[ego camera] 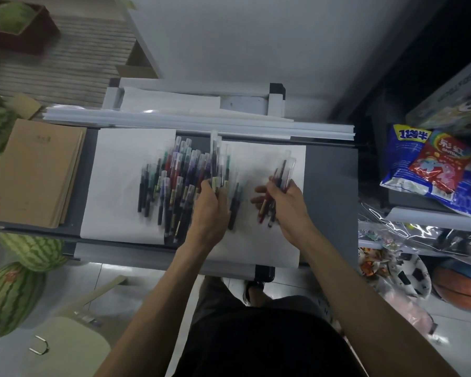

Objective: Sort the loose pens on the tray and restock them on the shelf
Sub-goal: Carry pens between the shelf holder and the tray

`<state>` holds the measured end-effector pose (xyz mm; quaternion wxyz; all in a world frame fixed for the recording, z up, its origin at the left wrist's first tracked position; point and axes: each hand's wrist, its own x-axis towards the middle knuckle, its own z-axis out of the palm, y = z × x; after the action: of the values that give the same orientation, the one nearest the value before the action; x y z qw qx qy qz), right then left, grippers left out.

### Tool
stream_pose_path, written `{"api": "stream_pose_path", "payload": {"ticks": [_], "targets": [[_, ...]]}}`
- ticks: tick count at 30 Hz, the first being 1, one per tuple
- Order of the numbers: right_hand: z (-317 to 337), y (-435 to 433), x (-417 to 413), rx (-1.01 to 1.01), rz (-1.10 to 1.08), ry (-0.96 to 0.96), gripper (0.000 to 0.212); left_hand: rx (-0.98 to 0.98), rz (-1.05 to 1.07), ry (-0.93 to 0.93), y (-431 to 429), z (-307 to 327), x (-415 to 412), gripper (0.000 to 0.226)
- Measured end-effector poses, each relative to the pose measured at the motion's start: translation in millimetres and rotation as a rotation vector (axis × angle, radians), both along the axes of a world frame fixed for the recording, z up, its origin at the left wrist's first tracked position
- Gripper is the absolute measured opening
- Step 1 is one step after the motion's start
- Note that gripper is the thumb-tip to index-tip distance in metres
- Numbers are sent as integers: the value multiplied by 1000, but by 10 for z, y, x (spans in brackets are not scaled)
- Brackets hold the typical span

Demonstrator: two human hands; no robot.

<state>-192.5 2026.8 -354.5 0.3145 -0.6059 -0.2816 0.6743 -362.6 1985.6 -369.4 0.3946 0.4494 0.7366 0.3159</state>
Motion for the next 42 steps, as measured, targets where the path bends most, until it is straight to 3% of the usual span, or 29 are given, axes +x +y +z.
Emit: {"api": "stream_pose_path", "payload": {"ticks": [3,6,9,14,17,20,25,28,31,36,39,42], "targets": [[112,65,-12,131,15,-43,26,85,-12,-93,51,99,41,13],[283,142,-66,334,-43,-30,16,151,-70,-169,170,205,153,11],[435,264,-58,452,-81,-41,11,196,-142,-151,316,208,295,9],[447,385,2,479,-315,-116,27,262,-176,-129,526,105,607,14],[399,413,27,477,-421,-160,24,303,-172,-178,608,-6,766,20],[361,387,64,549,-460,-124,25,312,-192,-217,636,-114,839,11],[434,286,127,693,-400,27,28,365,-183,-224,641,-163,856,14],[516,241,132,773,-313,-23,25,309,-152,-154,634,-207,857,16],[479,225,104,707,-281,-106,9,261,-117,-87,627,-275,851,28],[180,182,114,590,-388,-153,28,335,-93,-287,580,-254,889,10],[-68,172,151,563,-487,-189,55,365,-29,-280,526,-356,889,10],[-229,212,139,598,-502,-244,59,384,68,-252,523,-449,886,25]]}}
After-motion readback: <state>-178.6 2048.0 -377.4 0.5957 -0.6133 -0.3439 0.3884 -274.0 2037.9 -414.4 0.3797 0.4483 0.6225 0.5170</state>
